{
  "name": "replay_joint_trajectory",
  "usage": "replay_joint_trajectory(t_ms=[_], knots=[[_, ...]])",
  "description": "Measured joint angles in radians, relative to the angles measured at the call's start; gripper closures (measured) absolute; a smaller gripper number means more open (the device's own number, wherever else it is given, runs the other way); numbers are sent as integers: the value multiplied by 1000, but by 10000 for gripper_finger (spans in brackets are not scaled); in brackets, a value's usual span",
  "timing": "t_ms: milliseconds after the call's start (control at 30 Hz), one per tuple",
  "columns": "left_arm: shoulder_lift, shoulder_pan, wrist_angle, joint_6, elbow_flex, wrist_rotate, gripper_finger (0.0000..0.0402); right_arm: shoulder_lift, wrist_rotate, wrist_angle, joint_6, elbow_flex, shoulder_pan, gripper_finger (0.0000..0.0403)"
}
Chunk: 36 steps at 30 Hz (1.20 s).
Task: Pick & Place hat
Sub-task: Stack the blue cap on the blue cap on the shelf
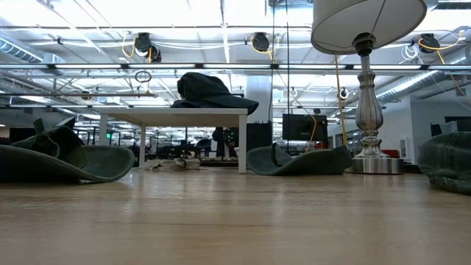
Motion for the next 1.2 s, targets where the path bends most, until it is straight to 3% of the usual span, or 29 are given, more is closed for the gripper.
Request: replay_joint_trajectory(t_ms=[167,300,433,633,733,933,1200], knots=[[0,0,-1,0,0,6,401,0,-52,-6,-2,0,-1,182],[0,0,-1,-4,0,9,401,-1,-72,-47,34,0,0,175],[0,0,-1,-4,0,10,401,0,-179,-60,69,0,-1,176],[0,-1,-31,-2,0,13,401,0,-59,-32,67,0,-1,173],[0,-1,-85,13,-1,10,401,0,-51,2,60,0,-1,181],[0,-1,-107,26,-2,10,401,0,-52,4,56,0,0,233],[-2,-3,-100,0,-2,32,399,0,-25,0,28,-1,-2,387]])
